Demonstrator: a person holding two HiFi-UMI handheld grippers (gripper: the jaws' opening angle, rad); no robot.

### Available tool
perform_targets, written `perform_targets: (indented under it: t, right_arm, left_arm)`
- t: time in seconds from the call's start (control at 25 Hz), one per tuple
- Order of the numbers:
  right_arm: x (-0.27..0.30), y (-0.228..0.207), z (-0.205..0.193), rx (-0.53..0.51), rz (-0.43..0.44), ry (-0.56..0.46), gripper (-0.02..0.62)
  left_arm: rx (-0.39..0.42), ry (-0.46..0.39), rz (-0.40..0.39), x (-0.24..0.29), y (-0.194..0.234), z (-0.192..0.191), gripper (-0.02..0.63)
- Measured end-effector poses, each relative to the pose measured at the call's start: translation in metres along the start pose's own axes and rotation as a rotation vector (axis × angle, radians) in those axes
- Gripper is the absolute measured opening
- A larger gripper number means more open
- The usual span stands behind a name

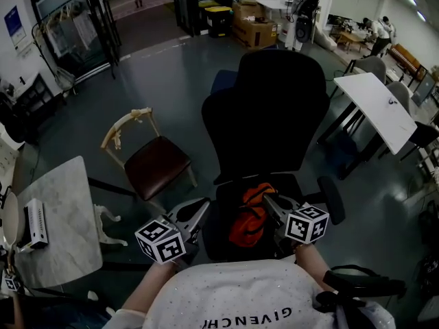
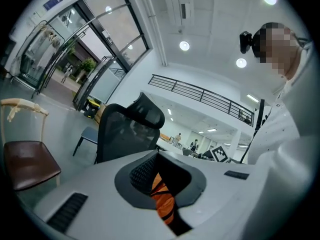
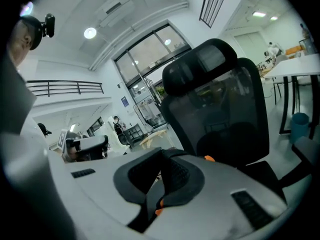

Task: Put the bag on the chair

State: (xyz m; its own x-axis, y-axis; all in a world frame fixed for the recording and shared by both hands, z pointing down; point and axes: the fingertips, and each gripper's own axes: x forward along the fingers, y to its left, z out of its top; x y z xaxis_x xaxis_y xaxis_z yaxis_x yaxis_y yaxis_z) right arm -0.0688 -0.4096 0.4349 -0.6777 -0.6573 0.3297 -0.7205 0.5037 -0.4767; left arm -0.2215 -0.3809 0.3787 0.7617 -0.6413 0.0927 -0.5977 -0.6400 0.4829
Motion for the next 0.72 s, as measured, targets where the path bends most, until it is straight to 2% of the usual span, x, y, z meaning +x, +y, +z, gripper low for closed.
perform_targets:
  t: [0.2,0.4,0.72]
  right_arm:
    - [0.0,-0.016,-0.017,0.03,-0.038,0.035,0.0]
    - [0.003,-0.03,-0.033,0.049,-0.068,0.064,0.0]
    - [0.009,-0.044,-0.051,0.099,-0.09,0.088,-0.001]
  left_arm:
    - [0.009,0.015,-0.01,0.01,-0.001,0.0,-0.005]
    - [0.053,0.034,-0.045,0.028,-0.005,0.002,-0.005]
    - [0.023,0.074,-0.042,0.036,0.004,-0.014,-0.005]
